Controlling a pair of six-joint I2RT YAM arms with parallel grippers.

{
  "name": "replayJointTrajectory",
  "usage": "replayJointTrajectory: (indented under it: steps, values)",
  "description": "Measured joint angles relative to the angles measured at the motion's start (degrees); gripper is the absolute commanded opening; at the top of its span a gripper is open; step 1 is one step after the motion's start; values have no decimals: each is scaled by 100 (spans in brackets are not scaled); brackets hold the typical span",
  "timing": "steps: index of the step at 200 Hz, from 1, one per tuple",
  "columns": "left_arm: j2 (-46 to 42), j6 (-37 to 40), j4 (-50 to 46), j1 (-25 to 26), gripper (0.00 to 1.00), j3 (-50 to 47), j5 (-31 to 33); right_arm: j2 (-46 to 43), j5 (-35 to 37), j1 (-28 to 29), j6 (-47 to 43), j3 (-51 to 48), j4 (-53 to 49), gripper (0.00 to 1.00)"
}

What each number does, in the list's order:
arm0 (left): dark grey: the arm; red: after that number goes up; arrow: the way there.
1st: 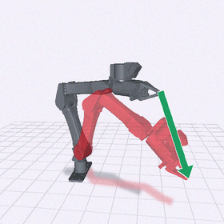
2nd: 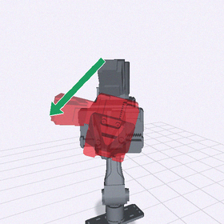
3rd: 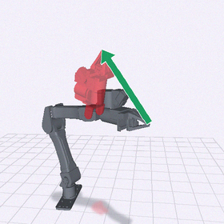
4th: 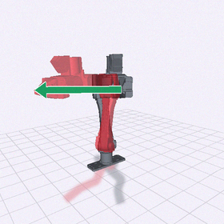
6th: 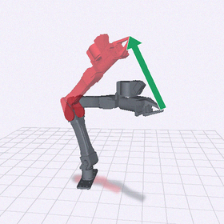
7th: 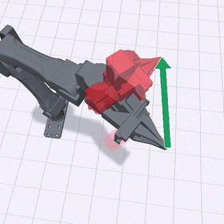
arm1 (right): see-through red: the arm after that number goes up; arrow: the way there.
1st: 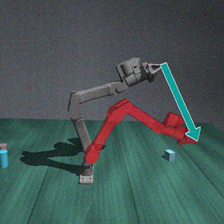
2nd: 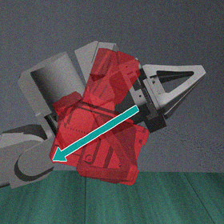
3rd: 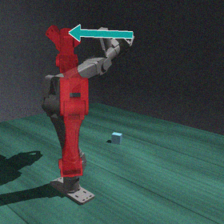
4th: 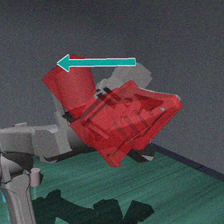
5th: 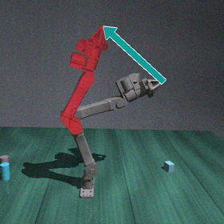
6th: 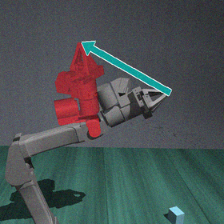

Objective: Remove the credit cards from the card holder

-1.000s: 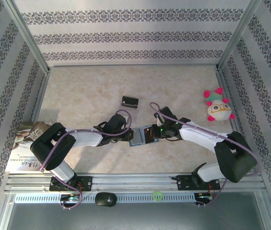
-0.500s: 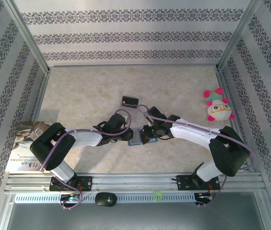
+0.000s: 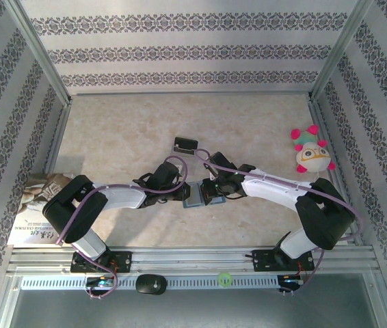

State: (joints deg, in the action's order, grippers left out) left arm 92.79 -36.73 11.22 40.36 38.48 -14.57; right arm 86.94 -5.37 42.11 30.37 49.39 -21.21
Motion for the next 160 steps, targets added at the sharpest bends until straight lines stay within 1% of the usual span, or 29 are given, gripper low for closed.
replayJointTrajectory:
  steps: [18, 46, 70, 91, 115, 122, 128, 145, 160]
  values:
    - [-55, 11, -9, 0, 31, 0, -13, -149, 28, -39, -83, 0, -101, 0]
    - [-260, 33, -76, -2, 43, -2, -20, -605, 114, -76, -411, 105, -439, 0]
    - [-619, 35, -144, -7, 52, 0, -22, -1008, 149, -76, -752, 367, -621, 0]
    - [-1008, 48, -348, -42, 60, -20, 17, -1102, 153, -76, -1167, 675, -809, 0]
    - [-1928, 85, -638, -181, 68, -52, 184, -894, 127, -144, -1825, 1410, -901, 0]
    - [-2153, 92, -684, -238, 73, -57, 223, -761, 90, -179, -2063, 1681, -896, 0]
    - [-2323, 109, -726, -293, 76, -79, 251, -647, 72, -212, -2221, 1875, -901, 0]
    - [-2682, 118, -872, -426, 82, -199, 326, -219, -33, -313, -2780, 2417, -905, 0]
    - [-2911, 118, -1078, -496, 91, -354, 400, 197, -138, -400, -3289, 2833, -992, 0]
